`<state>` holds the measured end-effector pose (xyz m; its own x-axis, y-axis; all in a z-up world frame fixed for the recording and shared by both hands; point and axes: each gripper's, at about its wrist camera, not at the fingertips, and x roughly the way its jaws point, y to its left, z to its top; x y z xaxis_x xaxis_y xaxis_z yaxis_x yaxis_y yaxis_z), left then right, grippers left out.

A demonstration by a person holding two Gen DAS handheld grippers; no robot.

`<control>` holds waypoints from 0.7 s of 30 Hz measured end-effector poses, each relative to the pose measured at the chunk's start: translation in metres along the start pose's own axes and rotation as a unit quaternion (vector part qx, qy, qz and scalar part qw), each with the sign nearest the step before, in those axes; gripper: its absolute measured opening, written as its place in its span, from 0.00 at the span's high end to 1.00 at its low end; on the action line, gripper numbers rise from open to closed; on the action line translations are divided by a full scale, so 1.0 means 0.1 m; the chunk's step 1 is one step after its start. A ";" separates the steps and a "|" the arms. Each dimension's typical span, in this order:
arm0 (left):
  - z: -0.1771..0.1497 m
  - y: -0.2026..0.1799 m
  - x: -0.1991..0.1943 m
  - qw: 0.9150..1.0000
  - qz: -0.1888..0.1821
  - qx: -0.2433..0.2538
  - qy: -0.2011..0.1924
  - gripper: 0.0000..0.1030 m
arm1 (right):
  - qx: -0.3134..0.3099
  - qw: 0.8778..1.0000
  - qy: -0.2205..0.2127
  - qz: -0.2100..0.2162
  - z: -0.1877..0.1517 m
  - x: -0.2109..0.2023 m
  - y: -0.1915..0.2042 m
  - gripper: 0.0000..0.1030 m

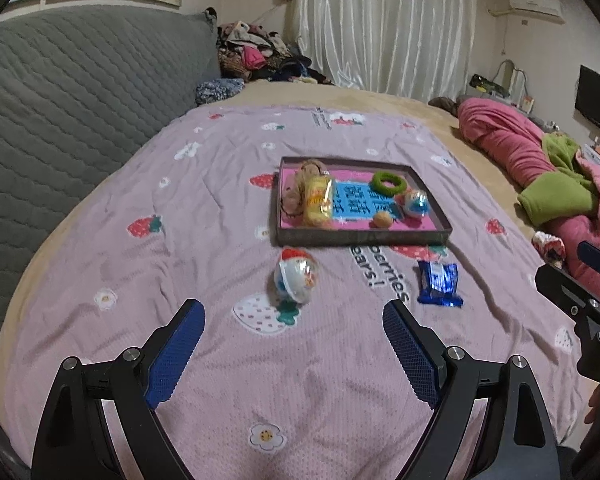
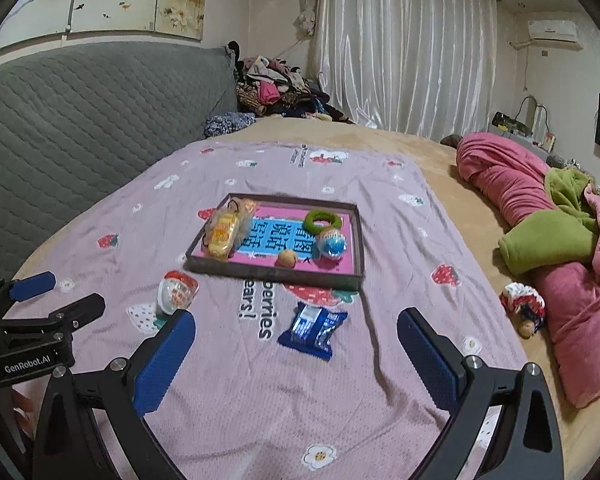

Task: Organize objects
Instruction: 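Open both grippers and withdraw them from the tray toward the remaining snacks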

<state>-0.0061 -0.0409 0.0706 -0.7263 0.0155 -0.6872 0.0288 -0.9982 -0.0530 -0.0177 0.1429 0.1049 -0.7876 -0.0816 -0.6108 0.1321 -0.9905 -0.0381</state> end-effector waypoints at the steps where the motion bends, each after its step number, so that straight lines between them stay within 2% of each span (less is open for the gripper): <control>1: -0.03 0.00 0.02 1.000 0.000 0.000 0.002 0.11 | 0.001 1.000 0.004 0.001 -0.03 0.02 0.01 0.01; 13: -0.24 0.02 0.36 0.999 0.004 0.005 0.038 0.11 | 0.005 0.999 0.036 0.004 -0.25 0.33 0.04 0.01; 21: -0.28 0.01 0.56 0.999 -0.003 0.004 0.047 0.11 | 0.014 0.998 0.062 0.004 -0.38 0.61 0.00 0.01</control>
<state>-0.0276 -0.0391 0.0116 -0.6588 0.0262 -0.7519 0.0192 -0.9985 -0.0516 -0.0435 0.1418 0.0377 -0.7063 -0.0772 -0.7037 0.1204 -0.9927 -0.0119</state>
